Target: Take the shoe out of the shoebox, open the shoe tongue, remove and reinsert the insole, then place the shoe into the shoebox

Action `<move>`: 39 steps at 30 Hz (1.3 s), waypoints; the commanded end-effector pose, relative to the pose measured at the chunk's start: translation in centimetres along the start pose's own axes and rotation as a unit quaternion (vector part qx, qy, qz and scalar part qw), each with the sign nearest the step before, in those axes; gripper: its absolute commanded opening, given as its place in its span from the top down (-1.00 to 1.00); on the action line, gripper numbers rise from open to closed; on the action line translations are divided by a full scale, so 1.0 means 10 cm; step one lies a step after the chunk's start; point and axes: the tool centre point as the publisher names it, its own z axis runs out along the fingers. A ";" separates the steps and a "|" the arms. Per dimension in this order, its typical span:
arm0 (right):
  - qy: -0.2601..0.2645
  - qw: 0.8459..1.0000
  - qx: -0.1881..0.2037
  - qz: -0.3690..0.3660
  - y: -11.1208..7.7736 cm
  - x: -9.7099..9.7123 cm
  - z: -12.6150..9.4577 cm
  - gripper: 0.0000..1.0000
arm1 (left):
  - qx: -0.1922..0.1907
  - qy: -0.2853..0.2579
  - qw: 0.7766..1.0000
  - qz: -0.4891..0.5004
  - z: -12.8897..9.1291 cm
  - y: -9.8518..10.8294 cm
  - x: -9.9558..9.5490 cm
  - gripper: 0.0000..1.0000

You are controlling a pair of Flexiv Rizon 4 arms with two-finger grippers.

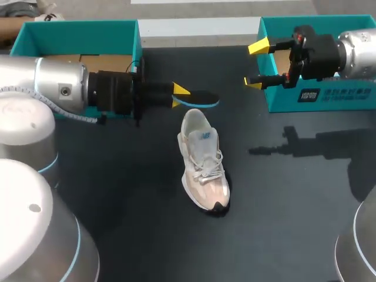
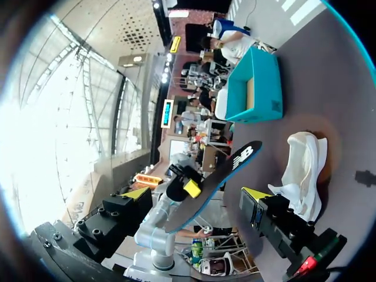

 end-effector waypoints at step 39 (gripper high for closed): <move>-0.001 1.000 -0.001 0.001 -0.01 0.00 0.00 -1.00 | 0.073 0.019 0.493 -0.867 -0.04 0.05 0.05 1.00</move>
